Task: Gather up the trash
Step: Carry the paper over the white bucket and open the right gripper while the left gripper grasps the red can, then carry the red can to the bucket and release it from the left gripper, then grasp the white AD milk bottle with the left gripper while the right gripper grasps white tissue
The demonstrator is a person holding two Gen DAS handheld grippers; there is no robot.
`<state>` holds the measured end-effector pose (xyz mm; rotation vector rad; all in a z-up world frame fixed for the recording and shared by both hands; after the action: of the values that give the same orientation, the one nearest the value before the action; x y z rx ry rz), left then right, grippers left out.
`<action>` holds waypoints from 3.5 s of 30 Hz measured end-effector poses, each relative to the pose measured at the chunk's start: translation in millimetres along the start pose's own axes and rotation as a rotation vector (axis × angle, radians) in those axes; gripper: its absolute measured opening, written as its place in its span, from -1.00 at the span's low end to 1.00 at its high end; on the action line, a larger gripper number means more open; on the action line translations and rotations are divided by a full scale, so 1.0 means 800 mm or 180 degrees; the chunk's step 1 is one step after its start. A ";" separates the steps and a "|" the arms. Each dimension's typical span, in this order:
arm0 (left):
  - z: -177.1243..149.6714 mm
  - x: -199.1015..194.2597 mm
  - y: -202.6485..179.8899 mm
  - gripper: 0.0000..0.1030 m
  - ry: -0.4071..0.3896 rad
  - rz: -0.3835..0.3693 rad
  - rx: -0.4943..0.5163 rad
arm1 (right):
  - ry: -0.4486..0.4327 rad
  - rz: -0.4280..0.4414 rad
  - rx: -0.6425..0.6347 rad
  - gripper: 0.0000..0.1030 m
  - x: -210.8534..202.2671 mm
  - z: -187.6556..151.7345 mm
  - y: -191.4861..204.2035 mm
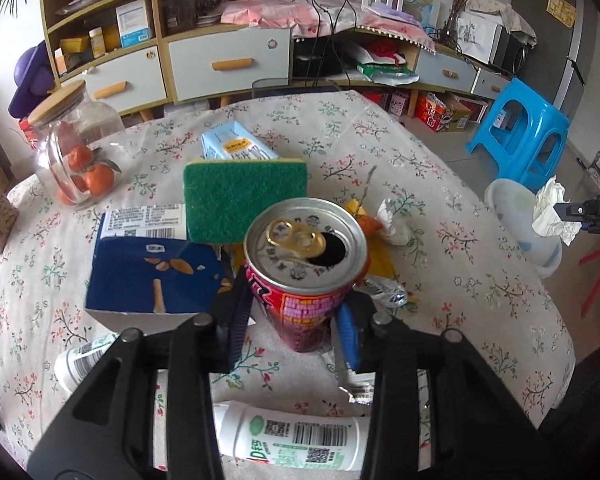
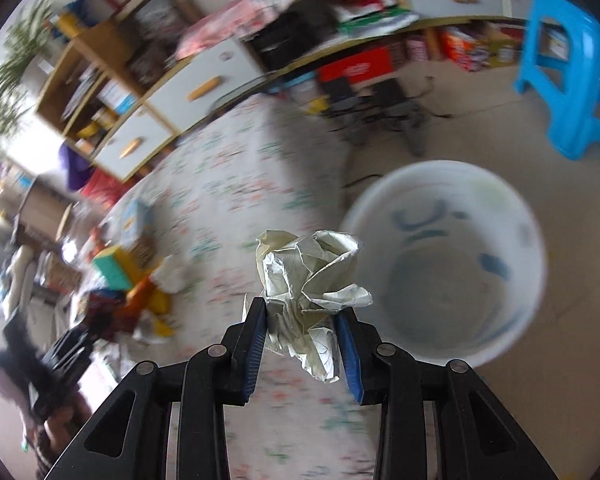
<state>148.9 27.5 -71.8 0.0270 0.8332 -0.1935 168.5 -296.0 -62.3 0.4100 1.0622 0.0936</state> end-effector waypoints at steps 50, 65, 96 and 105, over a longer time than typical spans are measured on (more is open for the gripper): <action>0.065 0.065 -0.343 0.73 0.0183 -0.1072 0.0551 | -0.0444 -0.0438 0.0555 0.39 -0.099 -0.006 -0.187; 0.055 0.018 -0.207 0.97 0.0181 -0.0481 0.0235 | -0.0490 -0.0496 0.0386 0.42 -0.097 -0.004 -0.156; -0.045 -0.021 0.138 0.97 0.0646 0.0517 -0.0442 | 0.0052 -0.0289 -0.0762 0.55 0.043 -0.042 0.113; -0.051 0.013 0.132 0.89 0.0850 -0.0053 -0.0259 | 0.0209 -0.0295 -0.0954 0.55 0.105 -0.037 0.172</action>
<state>144.9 133.9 -112.7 -0.0312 1.1073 -0.1735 200.7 -138.2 -93.3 0.0872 1.1100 0.1820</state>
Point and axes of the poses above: each gripper's, at about its wrist camera, not at the fingertips, and x roughly the way its jaws point, y to its left, z to its top, the point moved 6 cm from there along x, roughly the way its jaws point, and after that the axes turned 1 degree about -y, right-handed, at the moved point
